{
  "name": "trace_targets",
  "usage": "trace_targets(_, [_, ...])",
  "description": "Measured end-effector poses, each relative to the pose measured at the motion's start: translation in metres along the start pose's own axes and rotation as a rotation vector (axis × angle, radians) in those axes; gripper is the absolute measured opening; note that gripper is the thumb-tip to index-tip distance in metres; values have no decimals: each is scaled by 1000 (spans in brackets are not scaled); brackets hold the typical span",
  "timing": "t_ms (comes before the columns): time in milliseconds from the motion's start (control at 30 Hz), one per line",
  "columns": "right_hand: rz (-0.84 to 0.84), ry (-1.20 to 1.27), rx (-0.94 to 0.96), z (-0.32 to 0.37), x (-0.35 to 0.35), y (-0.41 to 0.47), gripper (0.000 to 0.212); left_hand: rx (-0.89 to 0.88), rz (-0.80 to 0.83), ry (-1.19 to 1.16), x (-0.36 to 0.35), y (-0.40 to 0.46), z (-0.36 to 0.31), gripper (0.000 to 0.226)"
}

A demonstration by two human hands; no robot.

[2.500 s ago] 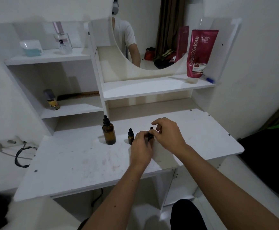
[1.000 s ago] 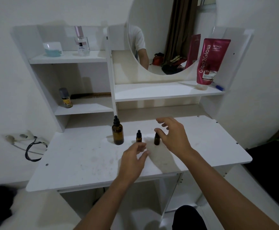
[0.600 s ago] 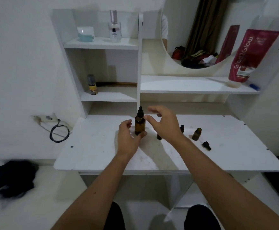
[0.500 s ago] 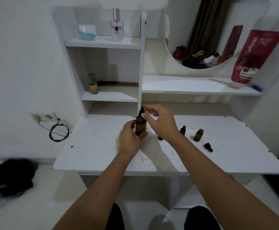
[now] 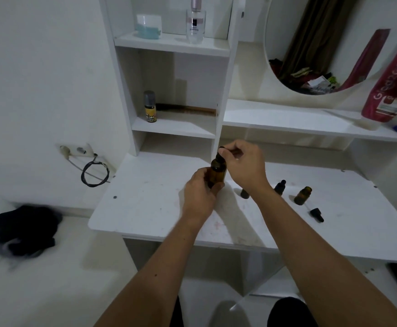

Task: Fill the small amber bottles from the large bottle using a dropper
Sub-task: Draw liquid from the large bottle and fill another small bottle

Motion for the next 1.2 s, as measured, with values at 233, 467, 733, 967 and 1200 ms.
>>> trace_targets(233, [21, -1, 4, 1, 3, -3, 7, 10, -4, 3, -1, 0, -2, 41])
trace_targets(467, [-23, 87, 42, 15, 17, -2, 13, 8, -5, 21, -1, -3, -1, 42])
trace_targets(733, [-176, 165, 191, 53, 61, -15, 15, 75, -57, -98, -1, -15, -6, 74])
trace_targets(967, [-276, 152, 204, 33, 112, -55, 16, 25, -139, -334, -37, -63, -34, 49])
trace_targets(1200, [-367, 109, 49, -33, 165, -95, 17, -84, 240, -345, -114, -80, -80, 44])
Point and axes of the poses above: each hand's wrist, its own y-axis towards the middle knuckle, its own x-axis out of the back of the hand, z = x × y, the point moved 2 cm from there along y, towards the middle knuckle, and after that the axes turned 12 degrees about z, right-handed, at the moved point
